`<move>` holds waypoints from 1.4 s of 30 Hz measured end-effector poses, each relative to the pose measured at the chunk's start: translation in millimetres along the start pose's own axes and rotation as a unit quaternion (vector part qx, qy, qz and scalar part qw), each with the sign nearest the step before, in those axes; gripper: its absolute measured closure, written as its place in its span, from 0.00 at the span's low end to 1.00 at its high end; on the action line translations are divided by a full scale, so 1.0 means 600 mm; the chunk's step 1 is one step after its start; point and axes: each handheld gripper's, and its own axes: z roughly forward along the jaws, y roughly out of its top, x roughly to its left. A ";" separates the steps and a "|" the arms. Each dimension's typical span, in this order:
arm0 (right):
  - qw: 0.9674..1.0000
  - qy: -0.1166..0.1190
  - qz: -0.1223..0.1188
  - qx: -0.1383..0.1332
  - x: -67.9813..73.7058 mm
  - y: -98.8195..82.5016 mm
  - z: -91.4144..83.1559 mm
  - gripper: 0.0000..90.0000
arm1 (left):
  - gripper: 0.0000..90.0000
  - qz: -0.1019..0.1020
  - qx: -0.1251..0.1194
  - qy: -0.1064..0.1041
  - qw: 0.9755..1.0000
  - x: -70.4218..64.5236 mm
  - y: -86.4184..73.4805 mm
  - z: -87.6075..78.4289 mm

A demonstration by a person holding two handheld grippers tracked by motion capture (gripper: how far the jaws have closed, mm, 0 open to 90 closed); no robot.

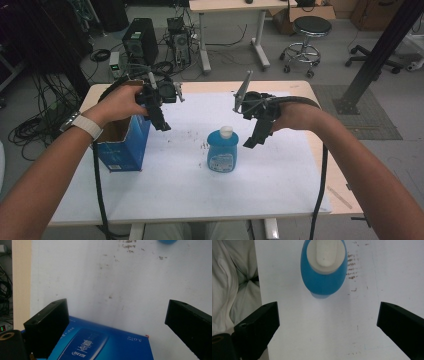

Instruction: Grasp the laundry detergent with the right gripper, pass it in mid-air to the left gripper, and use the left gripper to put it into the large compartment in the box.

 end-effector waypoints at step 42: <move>0.996 0.004 0.005 -0.088 -0.004 -0.045 0.051 0.04 | 0.07 0.000 -0.005 -0.001 1.000 -0.001 0.008 0.001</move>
